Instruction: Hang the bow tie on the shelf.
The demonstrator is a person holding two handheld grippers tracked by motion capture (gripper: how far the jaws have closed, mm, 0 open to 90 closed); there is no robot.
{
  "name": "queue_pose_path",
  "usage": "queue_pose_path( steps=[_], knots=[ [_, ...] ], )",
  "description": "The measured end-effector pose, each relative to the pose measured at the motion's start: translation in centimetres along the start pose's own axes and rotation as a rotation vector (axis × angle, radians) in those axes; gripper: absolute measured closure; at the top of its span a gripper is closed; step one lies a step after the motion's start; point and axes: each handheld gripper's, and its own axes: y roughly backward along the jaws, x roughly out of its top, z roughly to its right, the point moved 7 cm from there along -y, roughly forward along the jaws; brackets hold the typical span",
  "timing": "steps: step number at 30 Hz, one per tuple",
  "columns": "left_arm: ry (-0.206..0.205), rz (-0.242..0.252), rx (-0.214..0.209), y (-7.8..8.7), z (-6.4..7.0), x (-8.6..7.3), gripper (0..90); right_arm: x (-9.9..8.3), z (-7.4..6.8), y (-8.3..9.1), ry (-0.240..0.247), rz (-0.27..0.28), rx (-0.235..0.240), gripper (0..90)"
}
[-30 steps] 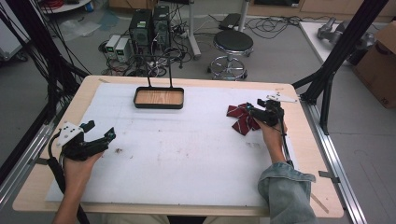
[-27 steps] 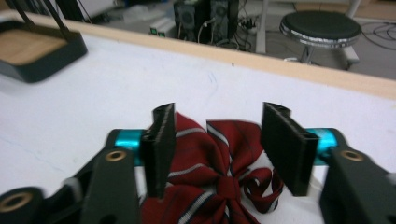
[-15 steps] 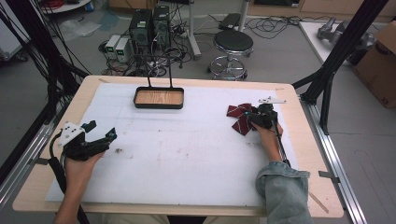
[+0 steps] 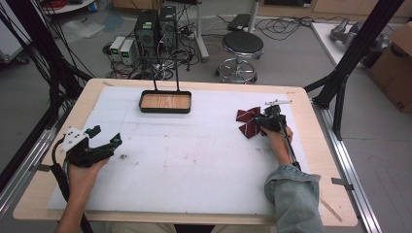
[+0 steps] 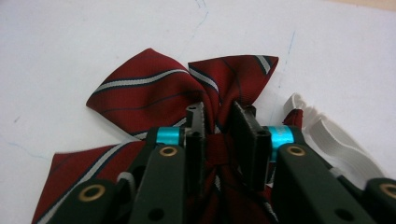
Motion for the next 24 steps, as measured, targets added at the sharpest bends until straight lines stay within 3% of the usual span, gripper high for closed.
queue_pose_path(
  steps=[2,5,9,12,13,18,21,24],
  knots=[
    [0.000,0.000,-0.001,0.0,0.0,0.0,18.1,0.3,-0.2,0.2,0.009,0.015,0.003,76.3],
    [0.000,0.000,-0.001,-0.1,0.0,0.0,18.1,2.1,-1.3,1.5,0.039,0.105,0.021,76.4],
    [0.002,0.000,-0.003,-0.2,0.1,0.0,18.1,3.3,-2.0,2.3,0.037,0.145,0.040,76.4],
    [0.002,0.003,-0.005,-0.1,0.1,0.0,18.1,4.7,-2.8,3.1,0.025,0.175,0.081,76.4],
    [0.000,0.004,-0.004,-0.1,0.0,0.0,18.1,5.6,-3.6,3.7,0.039,0.224,0.102,76.4],
    [0.005,0.006,-0.001,0.0,-0.1,0.0,18.2,6.6,-5.0,4.2,0.057,0.233,0.130,76.4],
    [0.005,0.008,0.001,0.0,-0.2,0.1,18.1,8.4,-6.7,5.0,0.085,0.283,0.159,76.4],
    [0.007,0.009,0.004,0.0,-0.3,0.1,18.1,9.2,-7.8,5.4,0.095,0.288,0.183,76.4]
  ],
)
